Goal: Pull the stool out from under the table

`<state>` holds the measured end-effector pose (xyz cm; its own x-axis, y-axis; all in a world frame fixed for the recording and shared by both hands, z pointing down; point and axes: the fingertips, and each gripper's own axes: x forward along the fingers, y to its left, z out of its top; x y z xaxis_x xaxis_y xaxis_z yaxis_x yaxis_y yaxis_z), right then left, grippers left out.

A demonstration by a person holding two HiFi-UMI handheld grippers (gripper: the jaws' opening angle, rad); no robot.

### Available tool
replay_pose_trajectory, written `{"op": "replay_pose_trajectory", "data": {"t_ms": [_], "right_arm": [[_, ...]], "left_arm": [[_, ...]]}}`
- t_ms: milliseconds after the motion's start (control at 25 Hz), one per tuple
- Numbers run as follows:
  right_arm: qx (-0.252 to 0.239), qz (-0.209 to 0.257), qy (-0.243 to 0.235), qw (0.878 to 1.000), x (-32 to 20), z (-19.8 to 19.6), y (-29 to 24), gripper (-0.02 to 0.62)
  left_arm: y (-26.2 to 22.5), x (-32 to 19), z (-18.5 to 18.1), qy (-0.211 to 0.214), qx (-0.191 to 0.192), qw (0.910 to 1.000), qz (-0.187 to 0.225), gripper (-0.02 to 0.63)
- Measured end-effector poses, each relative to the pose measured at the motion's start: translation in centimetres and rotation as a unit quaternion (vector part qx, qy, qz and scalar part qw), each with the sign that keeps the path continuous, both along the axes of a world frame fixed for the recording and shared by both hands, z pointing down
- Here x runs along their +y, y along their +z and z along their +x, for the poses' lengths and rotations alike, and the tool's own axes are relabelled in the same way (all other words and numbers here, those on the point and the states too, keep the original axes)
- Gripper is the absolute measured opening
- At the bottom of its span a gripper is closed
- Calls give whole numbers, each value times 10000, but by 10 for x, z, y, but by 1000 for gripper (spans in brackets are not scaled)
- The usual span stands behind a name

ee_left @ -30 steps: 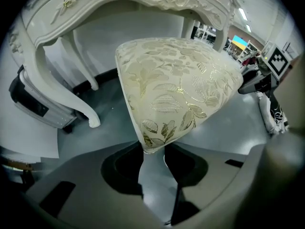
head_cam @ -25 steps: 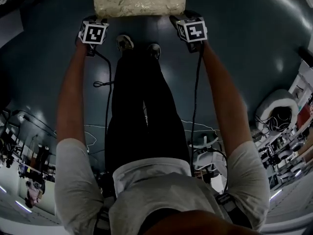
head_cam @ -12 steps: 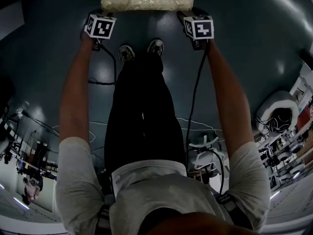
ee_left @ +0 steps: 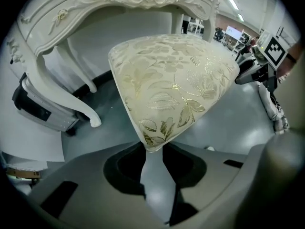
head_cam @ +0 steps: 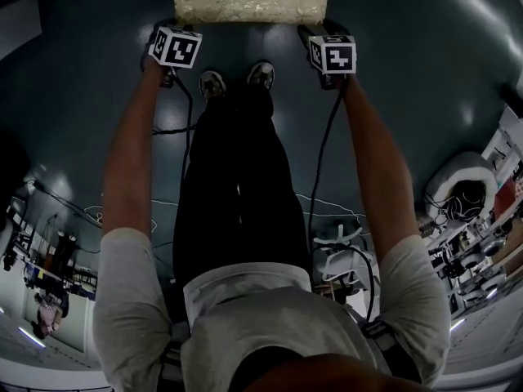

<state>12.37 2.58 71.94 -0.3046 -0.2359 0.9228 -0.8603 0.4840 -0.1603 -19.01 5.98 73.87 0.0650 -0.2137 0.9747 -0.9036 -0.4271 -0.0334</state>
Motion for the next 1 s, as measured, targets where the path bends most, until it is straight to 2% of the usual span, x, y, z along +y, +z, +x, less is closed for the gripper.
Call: {"op": "replay_pose_trajectory", "data": {"t_ms": [320,520,760,880,1000], "right_arm": [[95,-247,-31,9996,37,-14,8,282],[115,-296,57,9995,47,-9,9,282],[161,-325,71,9993,60,0,6,282],[194,-345,62,9992,62,-4,5,281],[254,-370,44,9990,80,-7,9,281]], "left_arm": [[10,30,-17,-65,29,10000,-48,115],[8,42,-10,8,-11,9998,-217,114],[6,56,-1,-111,17,9998,-193,114],[4,57,-5,-1,-23,9997,-262,114],[10,79,-7,98,-13,9994,-330,114]]}}
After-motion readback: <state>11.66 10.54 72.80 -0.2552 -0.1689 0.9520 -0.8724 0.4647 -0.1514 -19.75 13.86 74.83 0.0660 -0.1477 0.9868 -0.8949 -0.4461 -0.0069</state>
